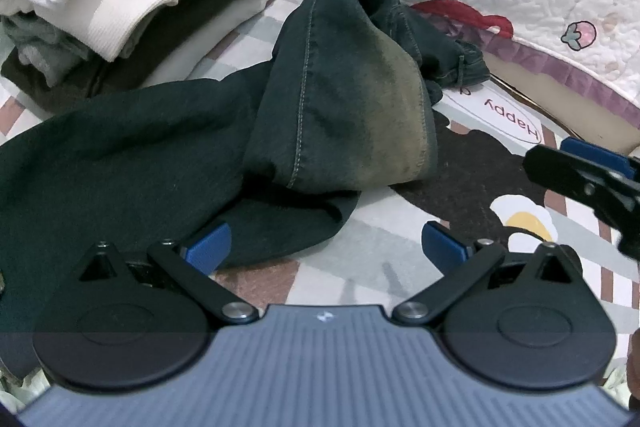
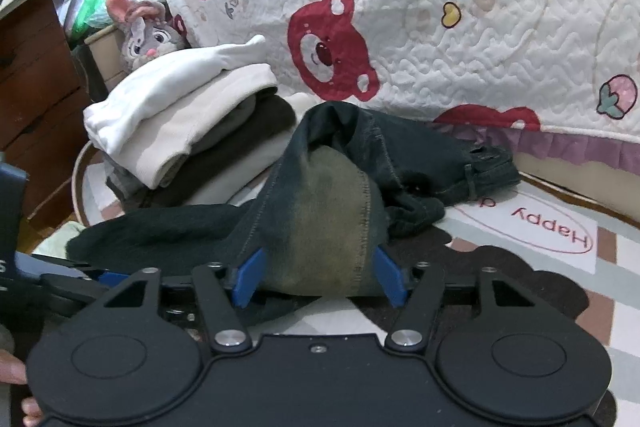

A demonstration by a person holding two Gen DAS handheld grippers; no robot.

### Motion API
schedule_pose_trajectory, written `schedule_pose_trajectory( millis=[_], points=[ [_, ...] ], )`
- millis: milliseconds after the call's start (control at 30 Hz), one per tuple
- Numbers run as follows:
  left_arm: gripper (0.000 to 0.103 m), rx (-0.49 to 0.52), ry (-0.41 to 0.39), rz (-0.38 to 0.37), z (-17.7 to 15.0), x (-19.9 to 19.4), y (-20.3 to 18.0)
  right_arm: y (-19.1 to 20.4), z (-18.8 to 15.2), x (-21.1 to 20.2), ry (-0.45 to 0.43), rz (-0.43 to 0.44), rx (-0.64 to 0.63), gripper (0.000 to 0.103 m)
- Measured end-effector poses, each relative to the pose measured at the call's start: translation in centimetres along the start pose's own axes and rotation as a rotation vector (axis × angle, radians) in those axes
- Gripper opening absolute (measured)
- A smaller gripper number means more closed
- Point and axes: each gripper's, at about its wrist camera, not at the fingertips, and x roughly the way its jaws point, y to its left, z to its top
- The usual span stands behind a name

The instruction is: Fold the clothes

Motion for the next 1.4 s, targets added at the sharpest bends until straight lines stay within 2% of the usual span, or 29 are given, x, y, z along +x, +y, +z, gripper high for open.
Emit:
schedule_pose_trajectory(
  millis=[100,200,267,367,433,500,567,667,767,800,867,933,1033,1100,1167,1200,1233,1333,1367,1400],
  points=[
    [0.101,0.021,-0.009,-0.011,0.1,0.2,0.2,0.3,-0.3,0.3,-0.015,0.024,-0.013,0.088],
    [0.096,0.008,-0.019,-0.017,0.3,0.5,0.8,-0.4,-0.8,1.6,-0.006,0.029,-0.032,0.091],
    [0.09,-0.01,-0.027,-0.016,0.3,0.9,1.4,-1.2,-0.4,3.5,0.048,0.002,-0.051,0.09],
    [0.077,-0.028,-0.025,0.015,0.5,2.1,2.3,-2.5,1.9,5.6,0.1,0.002,-0.088,0.09],
    [0.069,-0.076,-0.01,-0.008,0.6,3.2,3.5,-3.7,4.2,7.1,0.122,0.028,-0.083,0.091],
    [0.065,-0.16,0.005,-0.066,0.6,4.5,5.1,-5.4,6.2,8.6,0.14,0.062,-0.033,0.091],
    [0.063,-0.181,-0.003,-0.058,0.5,5.4,5.7,-7.6,7.1,10.8,0.17,0.078,0.043,0.091],
    [0.062,-0.14,-0.032,-0.011,0.8,6.0,5.1,-11.3,6.3,14.0,0.207,0.055,0.169,0.09],
    [0.062,-0.134,-0.023,-0.073,2.2,6.9,3.9,-15.2,4.1,16.2,0.24,0.084,0.367,0.09],
    [0.063,-0.117,-0.025,-0.071,2.7,7.2,3.5,-16.3,3.6,16.5,0.235,0.092,0.421,0.09],
    [0.065,-0.051,-0.045,-0.012,3.7,7.6,2.6,-18.3,2.9,17.1,0.221,0.103,0.523,0.089],
    [0.067,0.014,-0.066,0.047,4.8,8.1,1.6,-20.0,2.5,17.6,0.198,0.108,0.597,0.086],
    [0.073,-0.021,-0.092,0.071,4.4,8.8,2.7,-21.2,3.3,17.7,0.153,0.102,0.595,0.072],
    [0.073,-0.094,-0.066,0.02,3.4,9.5,4.3,-21.7,3.7,17.6,0.128,0.117,0.571,0.036],
    [0.057,-0.155,-0.031,-0.052,2.5,10.1,5.9,-21.6,3.9,17.4,0.117,0.123,0.531,0.017],
    [0.046,-0.155,-0.02,-0.088,2.3,10.1,6.1,-21.5,3.9,17.3,0.111,0.117,0.507,0.017],
    [0.042,-0.151,-0.019,-0.108,2.3,10.0,6.2,-21.2,4.0,17.3,0.102,0.108,0.476,0.016],
    [0.039,-0.116,-0.049,-0.11,2.7,9.6,5.8,-21.0,4.2,17.8,0.093,0.068,0.403,0.018],
    [0.039,-0.11,-0.055,-0.108,2.6,9.5,5.7,-20.9,4.2,18.2,0.102,0.047,0.395,0.022],
    [0.039,-0.11,-0.059,-0.11,2.4,9.6,5.6,-21.1,4.0,18.4,0.115,0.034,0.407,0.036]
  ],
)
